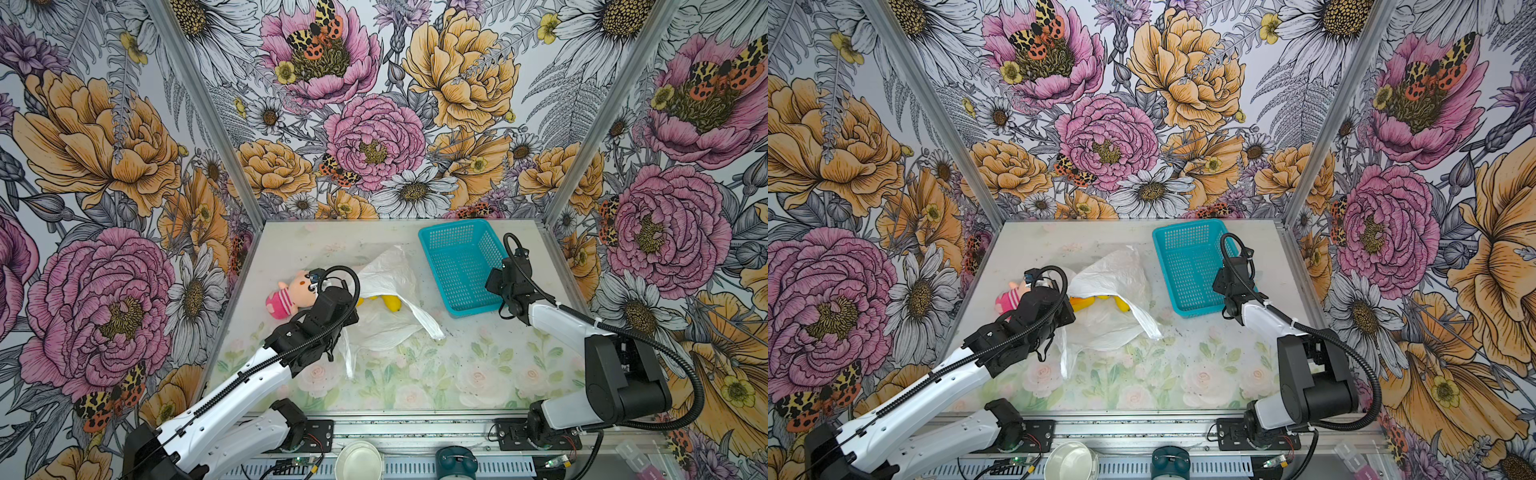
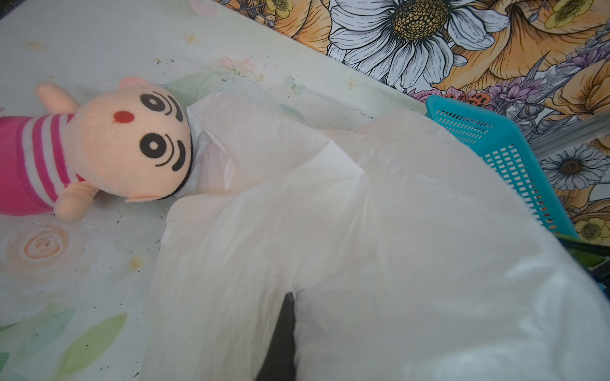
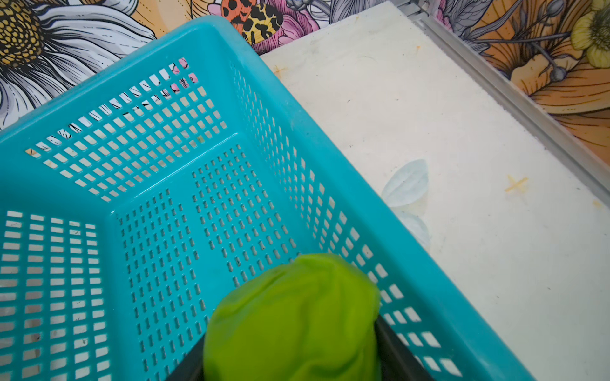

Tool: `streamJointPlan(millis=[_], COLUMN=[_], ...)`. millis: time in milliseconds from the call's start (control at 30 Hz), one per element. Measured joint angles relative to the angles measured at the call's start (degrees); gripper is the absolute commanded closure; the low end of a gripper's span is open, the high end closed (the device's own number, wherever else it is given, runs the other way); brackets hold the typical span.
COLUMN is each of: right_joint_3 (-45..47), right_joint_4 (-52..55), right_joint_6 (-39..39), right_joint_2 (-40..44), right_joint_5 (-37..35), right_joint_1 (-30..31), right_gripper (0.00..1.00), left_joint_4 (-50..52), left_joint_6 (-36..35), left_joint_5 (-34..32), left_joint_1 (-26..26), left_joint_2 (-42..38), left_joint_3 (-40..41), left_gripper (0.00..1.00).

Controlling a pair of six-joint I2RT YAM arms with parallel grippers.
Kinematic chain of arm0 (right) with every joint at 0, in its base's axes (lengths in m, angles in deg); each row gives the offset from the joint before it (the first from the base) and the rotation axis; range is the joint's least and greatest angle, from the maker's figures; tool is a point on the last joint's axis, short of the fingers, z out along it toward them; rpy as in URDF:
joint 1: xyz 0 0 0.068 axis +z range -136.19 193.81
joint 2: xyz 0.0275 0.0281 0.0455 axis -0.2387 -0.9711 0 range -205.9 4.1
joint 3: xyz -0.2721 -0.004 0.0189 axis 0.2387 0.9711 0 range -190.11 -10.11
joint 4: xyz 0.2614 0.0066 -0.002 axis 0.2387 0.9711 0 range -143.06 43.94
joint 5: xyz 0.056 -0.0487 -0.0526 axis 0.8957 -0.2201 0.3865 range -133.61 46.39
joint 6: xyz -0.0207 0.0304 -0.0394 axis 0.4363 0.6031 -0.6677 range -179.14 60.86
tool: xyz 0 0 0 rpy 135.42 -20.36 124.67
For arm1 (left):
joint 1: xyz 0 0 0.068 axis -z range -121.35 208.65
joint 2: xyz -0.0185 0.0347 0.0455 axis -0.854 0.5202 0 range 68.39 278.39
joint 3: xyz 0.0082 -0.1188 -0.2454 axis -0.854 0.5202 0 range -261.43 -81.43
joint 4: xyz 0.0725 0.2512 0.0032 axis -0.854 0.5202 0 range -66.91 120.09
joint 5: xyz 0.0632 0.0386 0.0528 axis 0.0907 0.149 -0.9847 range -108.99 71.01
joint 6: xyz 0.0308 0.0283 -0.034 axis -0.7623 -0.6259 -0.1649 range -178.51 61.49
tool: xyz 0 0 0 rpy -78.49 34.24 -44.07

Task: Untie the knot of the plastic bag and take out the fruit
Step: Place the fruit in the basket.

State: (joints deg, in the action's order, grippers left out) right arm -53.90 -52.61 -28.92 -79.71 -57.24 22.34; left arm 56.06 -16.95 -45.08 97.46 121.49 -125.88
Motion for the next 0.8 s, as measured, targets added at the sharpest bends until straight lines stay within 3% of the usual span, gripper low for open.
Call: streamJointPlan(millis=[100,500,800], right_joint_3=[-0.1,-6.6,-9.1], right_joint_4=[0.0,4.6,7.5], right_joint_6=[0.2,-0.3,-1.3], right_joint_2=[0.0,-7.7,-10.3], right_joint_5=[0.1,2.4,3.4], right_joint_1=[0.0,-0.6,-0.7], right_gripper=[0.32,0.35,0.2], left_joint_4=[0.0,0.0,0.0], left_joint_6=[0.0,0.0,0.0], left_joint_5=[0.1,0.4,0.4], left_joint_1=[0.0,-0.1,-0.1], left_joint_2=[0.0,-0.4,-0.4], left_joint_3=[0.0,0.0,0.0], left_gripper=[1.0,1.0,1.0])
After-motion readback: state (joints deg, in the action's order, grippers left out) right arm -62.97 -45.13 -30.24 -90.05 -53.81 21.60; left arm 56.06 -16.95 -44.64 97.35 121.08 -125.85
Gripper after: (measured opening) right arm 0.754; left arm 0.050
